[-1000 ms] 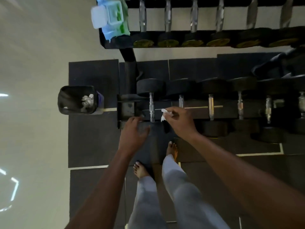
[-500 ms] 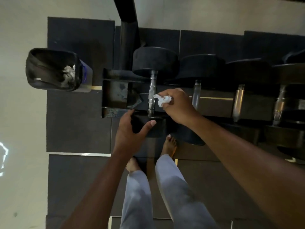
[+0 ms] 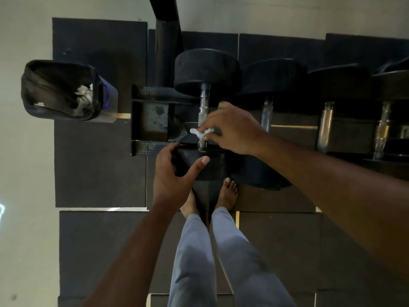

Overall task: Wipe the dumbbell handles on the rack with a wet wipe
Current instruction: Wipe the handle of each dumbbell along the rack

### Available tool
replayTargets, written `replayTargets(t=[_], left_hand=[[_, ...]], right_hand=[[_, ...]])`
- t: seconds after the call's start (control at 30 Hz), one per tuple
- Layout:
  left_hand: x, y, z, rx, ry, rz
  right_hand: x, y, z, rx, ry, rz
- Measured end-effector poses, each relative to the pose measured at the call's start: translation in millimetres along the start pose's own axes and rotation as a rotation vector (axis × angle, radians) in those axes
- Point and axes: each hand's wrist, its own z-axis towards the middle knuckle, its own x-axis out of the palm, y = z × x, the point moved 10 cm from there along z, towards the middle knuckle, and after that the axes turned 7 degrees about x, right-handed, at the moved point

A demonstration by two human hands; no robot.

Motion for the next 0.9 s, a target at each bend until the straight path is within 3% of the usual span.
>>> replayTargets(t=[0.1,0.3,0.63,0.77,0.9], left_hand=[[-1,3,3,0.008,0.013,-0.003],[-1,9,6,0.041,0.013,-0.004],[0,12,8,0.052,0.019,-0.019],[2,13,7,0.041,0.018,-0.034],[1,13,7,0.048,-0.002,-0.049]], right_hand=[[9,10,0,-0.141,0.074,-0.169],[24,32,14,-0.231,0.109,-0.311],[62,40,68,0.002,0.530,-0.687],[51,40,60,-0.005,0.456,-0.552],[19,26,32,-0.027,0.266,-0.325]])
